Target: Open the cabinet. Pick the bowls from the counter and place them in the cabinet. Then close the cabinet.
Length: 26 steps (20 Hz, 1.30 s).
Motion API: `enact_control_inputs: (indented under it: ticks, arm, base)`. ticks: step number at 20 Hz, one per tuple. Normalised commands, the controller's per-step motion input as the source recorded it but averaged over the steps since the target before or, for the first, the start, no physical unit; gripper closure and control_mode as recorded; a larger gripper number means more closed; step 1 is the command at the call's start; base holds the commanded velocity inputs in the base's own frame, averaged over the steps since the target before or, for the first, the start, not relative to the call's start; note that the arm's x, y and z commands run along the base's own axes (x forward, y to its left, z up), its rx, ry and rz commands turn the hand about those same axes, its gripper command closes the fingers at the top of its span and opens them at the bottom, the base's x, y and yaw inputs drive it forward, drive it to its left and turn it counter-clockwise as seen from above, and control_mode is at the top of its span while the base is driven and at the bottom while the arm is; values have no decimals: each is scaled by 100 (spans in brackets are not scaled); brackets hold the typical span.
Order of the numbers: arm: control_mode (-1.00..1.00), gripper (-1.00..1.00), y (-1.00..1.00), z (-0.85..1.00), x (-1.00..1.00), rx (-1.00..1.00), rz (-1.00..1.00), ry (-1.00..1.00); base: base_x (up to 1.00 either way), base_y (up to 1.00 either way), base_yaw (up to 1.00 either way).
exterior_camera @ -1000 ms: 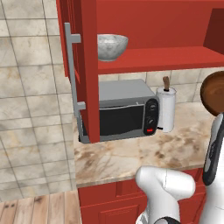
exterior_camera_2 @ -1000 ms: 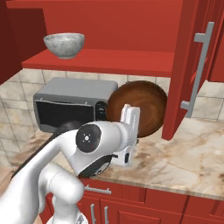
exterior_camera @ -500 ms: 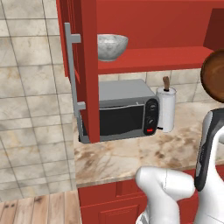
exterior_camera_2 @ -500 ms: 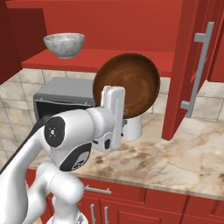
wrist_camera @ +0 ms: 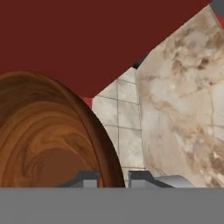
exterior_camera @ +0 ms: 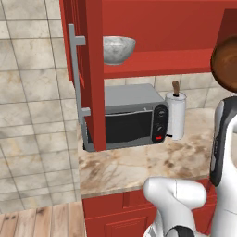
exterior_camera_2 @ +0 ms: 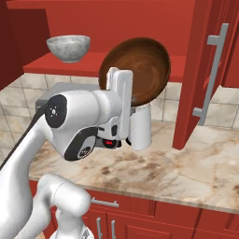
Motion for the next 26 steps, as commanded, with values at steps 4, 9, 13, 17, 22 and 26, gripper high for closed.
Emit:
enact_control_inputs:
  ticks: [4,9,13,17,22,26]
  arm:
    - [-100,100,23,35,47,-8,3,19]
    - [-100,100,28,12,75,-3,5,13]
    - [-100,100,6,0,79,0,13,0]
    - [-100,100,0,0,71,0,14,0]
    - [-100,100,0,0,66,0,6,1]
    - [-100,100,0,0,65,0,0,0]
  base:
    - [0,0,0]
    - [0,0,0]
    - [0,0,0]
    - [0,0,0]
    - [0,0,0]
    - [0,0,0]
